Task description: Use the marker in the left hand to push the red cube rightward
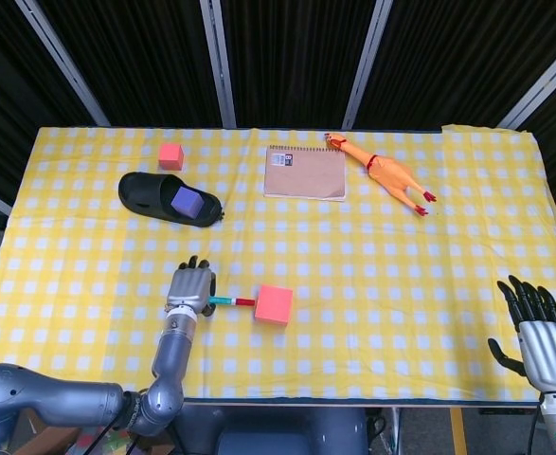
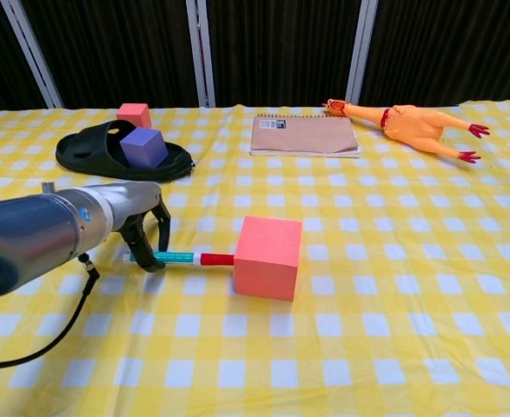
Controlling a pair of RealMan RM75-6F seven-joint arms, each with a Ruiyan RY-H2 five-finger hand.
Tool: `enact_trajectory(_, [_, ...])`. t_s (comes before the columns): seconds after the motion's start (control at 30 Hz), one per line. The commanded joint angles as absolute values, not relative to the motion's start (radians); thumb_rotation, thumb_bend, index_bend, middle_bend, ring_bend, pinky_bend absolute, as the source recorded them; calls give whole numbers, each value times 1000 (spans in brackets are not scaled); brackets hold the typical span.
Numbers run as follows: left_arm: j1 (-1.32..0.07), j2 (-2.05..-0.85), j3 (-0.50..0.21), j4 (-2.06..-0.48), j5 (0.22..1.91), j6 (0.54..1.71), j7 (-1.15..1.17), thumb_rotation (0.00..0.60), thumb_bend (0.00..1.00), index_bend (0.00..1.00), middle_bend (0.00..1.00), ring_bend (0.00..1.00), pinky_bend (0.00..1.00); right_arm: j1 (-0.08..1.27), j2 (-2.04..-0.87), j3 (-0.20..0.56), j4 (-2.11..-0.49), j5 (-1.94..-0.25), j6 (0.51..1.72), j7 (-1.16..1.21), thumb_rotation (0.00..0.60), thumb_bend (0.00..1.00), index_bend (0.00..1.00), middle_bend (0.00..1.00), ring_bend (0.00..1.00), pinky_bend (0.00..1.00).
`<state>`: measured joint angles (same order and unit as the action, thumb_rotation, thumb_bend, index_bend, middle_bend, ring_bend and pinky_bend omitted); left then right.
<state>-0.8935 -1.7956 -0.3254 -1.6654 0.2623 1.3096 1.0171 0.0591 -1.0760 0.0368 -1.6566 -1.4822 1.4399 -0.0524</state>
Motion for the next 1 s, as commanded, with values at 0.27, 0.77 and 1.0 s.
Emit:
enact_trajectory(0.27, [-903, -1767, -324, -1699, 250, 1305, 1016, 600, 510, 615, 130, 23, 136, 58, -1078, 38, -1659, -1479, 1441, -54, 600, 378, 0, 0, 0, 0])
enact_trajectory(0.77, [-1002, -1864, -355, -1620, 217, 1264, 1042, 600, 510, 613, 130, 23, 136, 58, -1073, 39, -1659, -1477, 1439, -46, 600, 377, 0, 0, 0, 0])
enact_trajectory(1.0, [-1051, -1921, -383, -1562, 205, 1245, 1049, 600, 510, 613, 131, 23, 136, 58, -1072, 38, -1660, -1477, 1439, -45, 600, 378, 0, 0, 0, 0])
